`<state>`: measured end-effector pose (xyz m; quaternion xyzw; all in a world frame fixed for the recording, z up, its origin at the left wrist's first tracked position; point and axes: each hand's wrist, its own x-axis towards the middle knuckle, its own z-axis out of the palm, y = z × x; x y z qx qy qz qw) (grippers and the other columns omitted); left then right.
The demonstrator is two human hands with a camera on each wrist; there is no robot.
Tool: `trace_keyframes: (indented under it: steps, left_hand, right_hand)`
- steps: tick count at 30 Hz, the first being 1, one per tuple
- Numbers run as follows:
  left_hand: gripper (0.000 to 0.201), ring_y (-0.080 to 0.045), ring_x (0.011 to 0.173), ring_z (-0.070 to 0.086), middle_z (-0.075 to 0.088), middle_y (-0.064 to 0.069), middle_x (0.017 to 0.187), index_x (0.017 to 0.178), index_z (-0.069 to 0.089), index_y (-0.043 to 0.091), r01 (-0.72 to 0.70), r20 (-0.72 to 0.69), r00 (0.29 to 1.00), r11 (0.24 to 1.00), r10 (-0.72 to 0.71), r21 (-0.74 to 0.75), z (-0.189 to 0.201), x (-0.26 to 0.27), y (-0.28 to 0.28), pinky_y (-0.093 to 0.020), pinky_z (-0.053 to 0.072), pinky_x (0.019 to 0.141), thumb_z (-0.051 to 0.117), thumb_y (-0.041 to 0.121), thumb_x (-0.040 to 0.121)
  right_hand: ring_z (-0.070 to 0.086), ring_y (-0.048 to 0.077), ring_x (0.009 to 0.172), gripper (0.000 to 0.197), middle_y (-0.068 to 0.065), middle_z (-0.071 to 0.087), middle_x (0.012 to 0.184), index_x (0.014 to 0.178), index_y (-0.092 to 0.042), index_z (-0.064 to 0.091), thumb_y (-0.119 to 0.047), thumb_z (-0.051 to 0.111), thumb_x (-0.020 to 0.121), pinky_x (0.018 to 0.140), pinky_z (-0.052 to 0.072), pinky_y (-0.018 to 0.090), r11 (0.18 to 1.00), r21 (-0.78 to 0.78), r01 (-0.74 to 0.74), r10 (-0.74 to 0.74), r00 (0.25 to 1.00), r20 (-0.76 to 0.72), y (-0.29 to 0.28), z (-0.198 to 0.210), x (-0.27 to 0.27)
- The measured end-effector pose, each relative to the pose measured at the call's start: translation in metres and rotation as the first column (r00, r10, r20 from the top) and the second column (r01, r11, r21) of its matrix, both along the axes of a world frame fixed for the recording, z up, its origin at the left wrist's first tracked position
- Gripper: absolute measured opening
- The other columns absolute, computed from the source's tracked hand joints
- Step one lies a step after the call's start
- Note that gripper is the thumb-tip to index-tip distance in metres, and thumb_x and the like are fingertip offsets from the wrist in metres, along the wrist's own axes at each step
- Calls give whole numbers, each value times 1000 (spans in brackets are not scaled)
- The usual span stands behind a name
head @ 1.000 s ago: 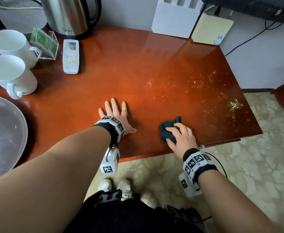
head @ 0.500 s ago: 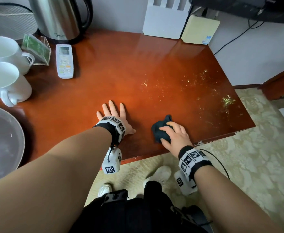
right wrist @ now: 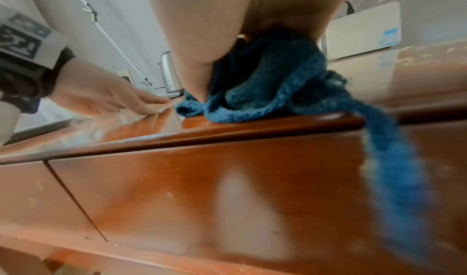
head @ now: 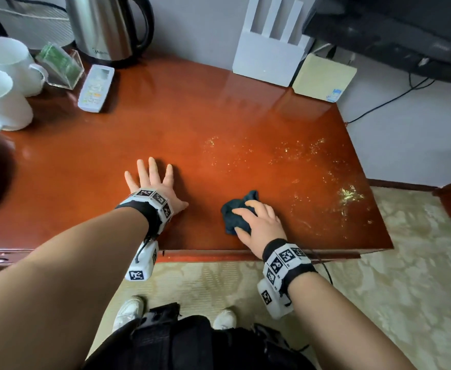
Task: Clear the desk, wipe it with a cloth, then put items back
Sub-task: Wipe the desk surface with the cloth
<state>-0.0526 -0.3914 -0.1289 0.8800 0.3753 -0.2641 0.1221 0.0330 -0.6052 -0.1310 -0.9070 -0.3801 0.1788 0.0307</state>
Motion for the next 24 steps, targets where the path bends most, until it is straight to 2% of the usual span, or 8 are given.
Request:
trace_keyframes:
  steps: [3,8,11,14,17,20,24]
  left_hand:
    - [100,-35,142,-24,-23,-11,156,150,-12,27,8,27,1000,999,-9,42,0,21,-45,-57,-9,114,45,70,80]
    - [97,-34,144,-21,-19,-9,157,151,-10,22,-9,34,999,1000,9,2,-2,52,-119,-55,-8,114,39,72,83]
    - [98,-32,145,-18,-19,-9,157,151,-10,20,-25,33,999,999,27,-42,-7,63,-148,-53,-6,115,40,71,83]
    - [99,-30,145,-18,-22,-9,156,150,-11,20,-62,71,995,997,64,-42,-18,64,-156,-50,-6,117,41,70,83]
    - [99,-28,145,-19,-24,-7,156,150,-14,21,-70,67,995,997,73,-42,-21,62,-158,-49,-7,117,41,70,83]
    - [99,-27,145,-20,-24,-6,156,150,-14,23,-86,61,994,996,88,-37,-21,65,-157,-48,-8,117,42,70,83]
    - [100,-26,145,-20,-24,-5,156,150,-13,24,-105,60,992,993,108,-49,-18,64,-159,-48,-8,117,44,69,82]
  right_hand:
    - [24,20,134,41,-5,31,146,132,-31,47,-32,49,91,106,29,34,1000,0,8,-8,1000,4,-47,1,28]
    - [28,22,129,40,-3,34,142,130,-26,48,-29,50,90,101,37,34,998,-56,-1,-2,999,-50,-113,9,61]
    - [31,22,125,40,-2,36,138,131,-25,50,-26,51,91,98,38,31,996,85,-16,19,999,-27,-118,19,73]
    - [29,25,129,44,1,33,143,134,-27,48,-28,53,91,103,34,34,976,197,-90,90,996,9,-92,19,79]
    - [22,26,137,46,2,26,150,137,-33,42,-35,50,92,107,29,41,982,44,-183,183,983,2,-72,3,74]
    - [23,25,137,43,1,28,149,134,-34,43,-36,49,91,107,28,42,988,56,-147,146,989,21,-81,-7,78]
    - [26,24,133,43,-1,32,145,129,-28,50,-32,54,86,106,30,37,996,70,-51,49,998,25,-126,-8,92]
